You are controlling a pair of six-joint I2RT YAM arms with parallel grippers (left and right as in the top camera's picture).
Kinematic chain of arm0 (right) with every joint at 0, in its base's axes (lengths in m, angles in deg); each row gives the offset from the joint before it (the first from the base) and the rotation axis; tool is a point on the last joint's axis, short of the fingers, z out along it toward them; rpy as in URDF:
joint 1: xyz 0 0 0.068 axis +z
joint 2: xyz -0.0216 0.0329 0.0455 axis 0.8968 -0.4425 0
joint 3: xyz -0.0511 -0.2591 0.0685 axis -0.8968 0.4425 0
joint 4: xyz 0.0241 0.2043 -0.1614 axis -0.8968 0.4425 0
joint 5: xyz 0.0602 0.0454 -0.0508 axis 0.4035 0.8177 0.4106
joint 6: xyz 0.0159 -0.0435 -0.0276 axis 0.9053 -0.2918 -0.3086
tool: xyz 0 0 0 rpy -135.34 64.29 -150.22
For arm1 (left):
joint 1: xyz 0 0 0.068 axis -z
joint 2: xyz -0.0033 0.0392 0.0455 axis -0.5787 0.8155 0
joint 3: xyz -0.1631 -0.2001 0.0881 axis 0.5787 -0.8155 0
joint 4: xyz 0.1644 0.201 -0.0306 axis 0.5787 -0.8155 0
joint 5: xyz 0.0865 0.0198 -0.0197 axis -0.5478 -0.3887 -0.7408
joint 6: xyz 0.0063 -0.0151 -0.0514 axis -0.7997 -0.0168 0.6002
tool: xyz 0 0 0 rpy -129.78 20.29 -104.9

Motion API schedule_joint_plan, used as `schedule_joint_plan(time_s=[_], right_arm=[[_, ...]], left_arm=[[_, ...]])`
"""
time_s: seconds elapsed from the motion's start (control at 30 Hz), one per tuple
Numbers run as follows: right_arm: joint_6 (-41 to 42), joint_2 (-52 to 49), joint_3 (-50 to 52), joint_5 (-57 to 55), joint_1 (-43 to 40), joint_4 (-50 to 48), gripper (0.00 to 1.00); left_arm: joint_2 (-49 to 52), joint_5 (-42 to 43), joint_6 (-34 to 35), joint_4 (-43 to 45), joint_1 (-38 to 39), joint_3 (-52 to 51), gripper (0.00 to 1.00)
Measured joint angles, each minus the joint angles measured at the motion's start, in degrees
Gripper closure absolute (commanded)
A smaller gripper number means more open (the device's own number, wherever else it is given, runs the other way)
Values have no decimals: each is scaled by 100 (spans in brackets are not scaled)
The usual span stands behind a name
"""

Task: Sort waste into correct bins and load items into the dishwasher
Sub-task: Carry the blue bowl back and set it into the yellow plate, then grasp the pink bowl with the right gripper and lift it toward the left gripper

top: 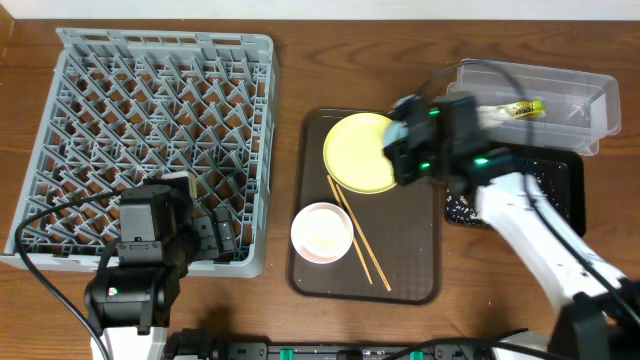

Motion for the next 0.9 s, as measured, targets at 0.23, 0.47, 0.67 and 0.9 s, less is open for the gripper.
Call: schedule_joint_plan(time_s=[0.23, 0.47, 0.67, 0.9], right_arm=[[-92, -859, 0, -826, 903, -540, 97], [-144, -1467, 0, -1067, 1150, -734, 80], [-157, -1462, -4, -1099, 1279, -437, 61], [-140, -476, -48, -1040, 1270, 127, 45]], left_arm=[[0, 0, 0, 0, 0, 0, 8], [0, 0, 0, 0, 0, 0, 8], [0, 0, 0, 0, 0, 0, 8], [0, 0, 0, 11, 0, 0, 8]])
